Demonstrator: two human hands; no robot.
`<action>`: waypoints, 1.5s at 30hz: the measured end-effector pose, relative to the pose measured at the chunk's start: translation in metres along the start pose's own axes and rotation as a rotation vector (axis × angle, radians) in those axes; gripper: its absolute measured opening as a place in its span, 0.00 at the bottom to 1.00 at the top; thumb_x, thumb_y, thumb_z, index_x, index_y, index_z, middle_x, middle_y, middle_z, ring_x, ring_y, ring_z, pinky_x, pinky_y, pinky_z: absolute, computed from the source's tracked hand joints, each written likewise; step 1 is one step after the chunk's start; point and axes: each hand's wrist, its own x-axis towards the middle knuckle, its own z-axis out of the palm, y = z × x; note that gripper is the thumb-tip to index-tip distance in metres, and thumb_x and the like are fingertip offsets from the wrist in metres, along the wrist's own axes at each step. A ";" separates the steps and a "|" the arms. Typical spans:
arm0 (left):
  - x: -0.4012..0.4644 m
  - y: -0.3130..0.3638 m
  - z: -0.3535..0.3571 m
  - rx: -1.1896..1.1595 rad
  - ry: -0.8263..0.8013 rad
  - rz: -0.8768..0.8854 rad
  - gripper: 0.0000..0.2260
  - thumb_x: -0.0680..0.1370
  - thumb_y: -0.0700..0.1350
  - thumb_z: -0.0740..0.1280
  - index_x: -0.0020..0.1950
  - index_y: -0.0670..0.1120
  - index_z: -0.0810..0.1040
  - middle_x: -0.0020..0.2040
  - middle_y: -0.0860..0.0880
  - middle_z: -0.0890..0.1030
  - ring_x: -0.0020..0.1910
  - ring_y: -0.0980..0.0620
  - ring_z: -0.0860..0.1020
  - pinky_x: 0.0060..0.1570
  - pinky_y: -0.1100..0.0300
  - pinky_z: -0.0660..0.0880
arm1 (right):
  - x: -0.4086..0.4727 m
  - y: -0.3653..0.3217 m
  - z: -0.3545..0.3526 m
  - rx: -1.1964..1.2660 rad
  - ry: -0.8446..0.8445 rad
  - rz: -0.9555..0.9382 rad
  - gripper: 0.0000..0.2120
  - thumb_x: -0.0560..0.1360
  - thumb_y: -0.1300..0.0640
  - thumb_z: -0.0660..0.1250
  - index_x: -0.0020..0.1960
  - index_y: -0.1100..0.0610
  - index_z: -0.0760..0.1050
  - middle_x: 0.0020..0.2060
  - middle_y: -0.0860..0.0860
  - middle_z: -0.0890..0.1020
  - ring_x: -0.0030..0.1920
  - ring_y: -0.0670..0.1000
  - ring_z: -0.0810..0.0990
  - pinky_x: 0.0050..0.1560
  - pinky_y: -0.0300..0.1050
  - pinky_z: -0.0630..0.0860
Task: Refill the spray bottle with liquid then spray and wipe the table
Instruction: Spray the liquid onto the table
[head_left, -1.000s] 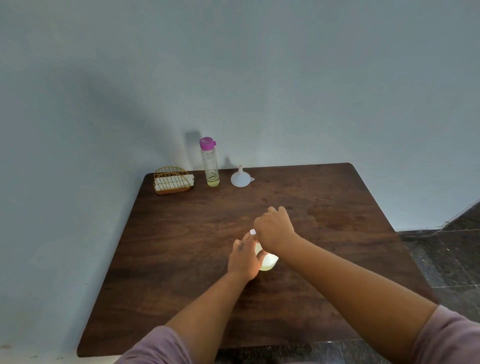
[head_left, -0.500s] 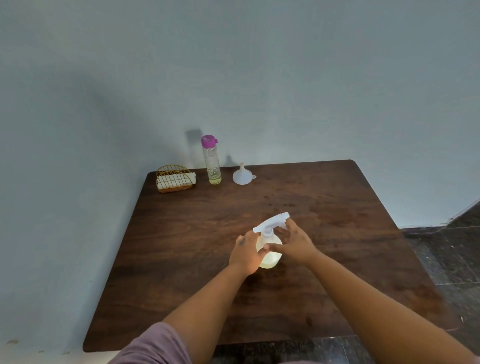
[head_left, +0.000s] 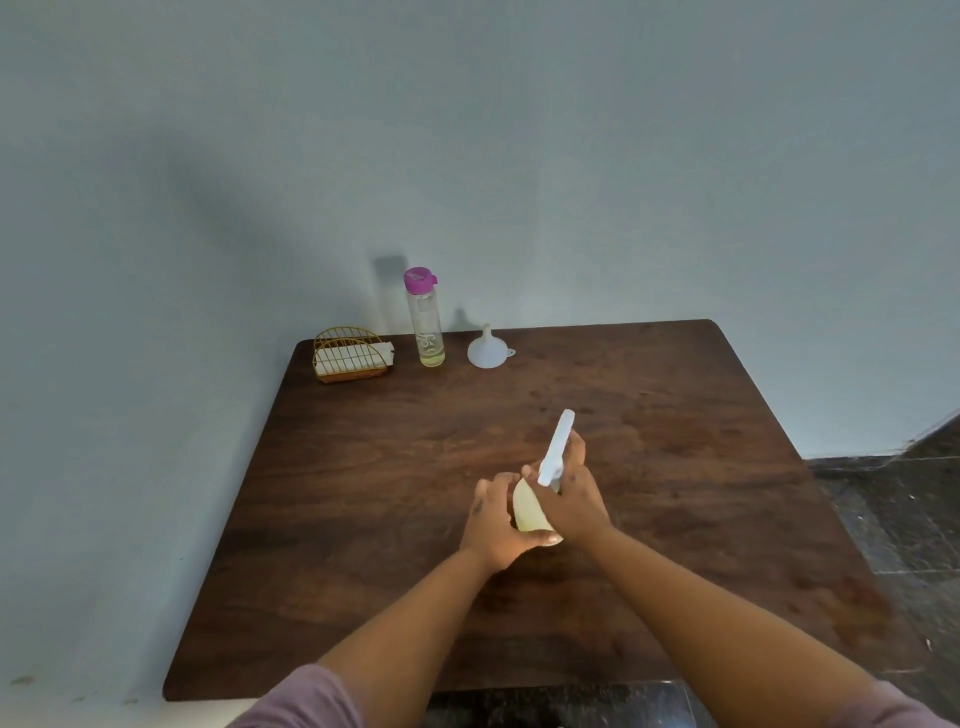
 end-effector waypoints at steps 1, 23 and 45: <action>0.001 0.000 -0.002 0.015 -0.040 -0.031 0.43 0.62 0.55 0.81 0.72 0.53 0.64 0.63 0.52 0.65 0.64 0.48 0.70 0.65 0.48 0.72 | 0.004 -0.003 -0.005 0.029 -0.013 0.005 0.38 0.76 0.46 0.67 0.76 0.53 0.48 0.55 0.53 0.78 0.54 0.52 0.78 0.52 0.45 0.76; -0.082 0.024 0.071 -0.458 -0.105 -0.396 0.51 0.48 0.70 0.76 0.66 0.50 0.69 0.58 0.54 0.79 0.57 0.52 0.78 0.56 0.53 0.78 | -0.009 -0.012 0.006 -0.193 -0.344 0.308 0.34 0.68 0.41 0.74 0.64 0.59 0.66 0.44 0.53 0.83 0.35 0.48 0.82 0.45 0.43 0.78; -0.079 0.025 0.062 -0.422 -0.228 -0.354 0.46 0.55 0.66 0.79 0.68 0.50 0.68 0.61 0.53 0.77 0.61 0.51 0.75 0.59 0.53 0.76 | -0.005 -0.005 -0.002 -0.176 -0.197 0.319 0.31 0.71 0.46 0.73 0.67 0.59 0.67 0.52 0.55 0.79 0.38 0.51 0.81 0.43 0.44 0.79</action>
